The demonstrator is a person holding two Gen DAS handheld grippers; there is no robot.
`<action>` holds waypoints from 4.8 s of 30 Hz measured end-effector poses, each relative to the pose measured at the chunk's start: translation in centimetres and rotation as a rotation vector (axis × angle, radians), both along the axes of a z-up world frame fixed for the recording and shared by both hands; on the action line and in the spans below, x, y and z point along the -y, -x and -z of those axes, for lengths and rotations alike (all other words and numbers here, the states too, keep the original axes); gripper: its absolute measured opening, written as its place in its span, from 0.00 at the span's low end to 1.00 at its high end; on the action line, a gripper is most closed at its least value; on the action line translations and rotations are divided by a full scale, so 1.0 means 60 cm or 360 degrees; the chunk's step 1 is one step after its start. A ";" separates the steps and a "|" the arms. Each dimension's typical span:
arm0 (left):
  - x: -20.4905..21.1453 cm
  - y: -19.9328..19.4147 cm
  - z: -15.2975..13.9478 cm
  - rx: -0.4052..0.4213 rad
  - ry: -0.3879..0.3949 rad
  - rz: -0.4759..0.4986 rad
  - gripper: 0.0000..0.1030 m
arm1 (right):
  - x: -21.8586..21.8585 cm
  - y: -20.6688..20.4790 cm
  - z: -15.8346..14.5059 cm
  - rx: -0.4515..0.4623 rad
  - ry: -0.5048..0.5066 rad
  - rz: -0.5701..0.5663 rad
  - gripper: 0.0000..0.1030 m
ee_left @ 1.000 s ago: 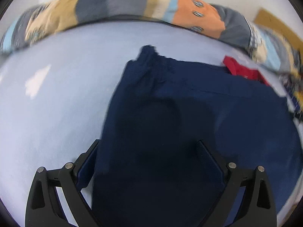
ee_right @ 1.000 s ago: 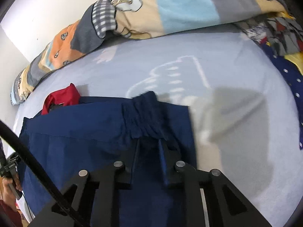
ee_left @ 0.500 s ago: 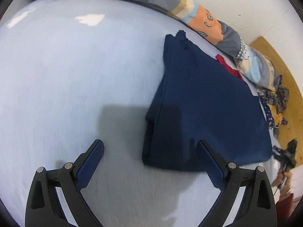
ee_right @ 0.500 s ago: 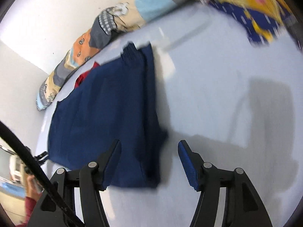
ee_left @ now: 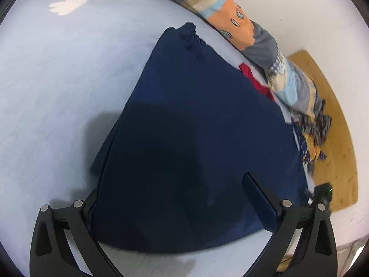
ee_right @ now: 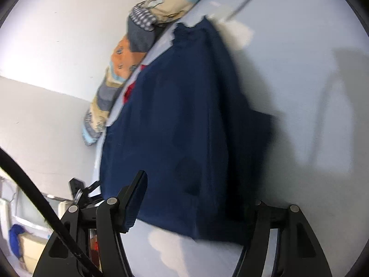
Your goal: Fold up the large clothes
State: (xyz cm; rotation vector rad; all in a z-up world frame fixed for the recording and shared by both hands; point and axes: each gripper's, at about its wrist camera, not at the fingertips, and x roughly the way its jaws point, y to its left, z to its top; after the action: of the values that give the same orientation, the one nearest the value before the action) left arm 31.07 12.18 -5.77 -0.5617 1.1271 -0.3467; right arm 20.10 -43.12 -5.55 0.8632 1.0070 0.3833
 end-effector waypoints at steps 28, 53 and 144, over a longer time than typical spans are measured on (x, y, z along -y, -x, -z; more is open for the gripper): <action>0.025 0.254 -0.054 0.0101 -0.0294 0.0233 0.30 | -0.024 0.200 -0.130 0.0251 0.0728 -0.0198 0.16; 0.123 0.266 -0.145 0.0478 -0.0858 0.0435 0.74 | -0.059 0.187 -0.161 0.0116 0.1274 -0.0281 0.40; 0.284 0.297 -0.017 0.0474 -0.1069 -0.0172 1.00 | -0.388 0.166 -0.066 0.0019 0.1346 -0.0312 0.86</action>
State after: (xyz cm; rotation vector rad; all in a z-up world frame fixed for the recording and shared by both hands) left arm 13.27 -4.85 -4.76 0.0265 0.8500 0.0531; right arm 10.15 -19.85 -1.60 0.0005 1.1113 0.0963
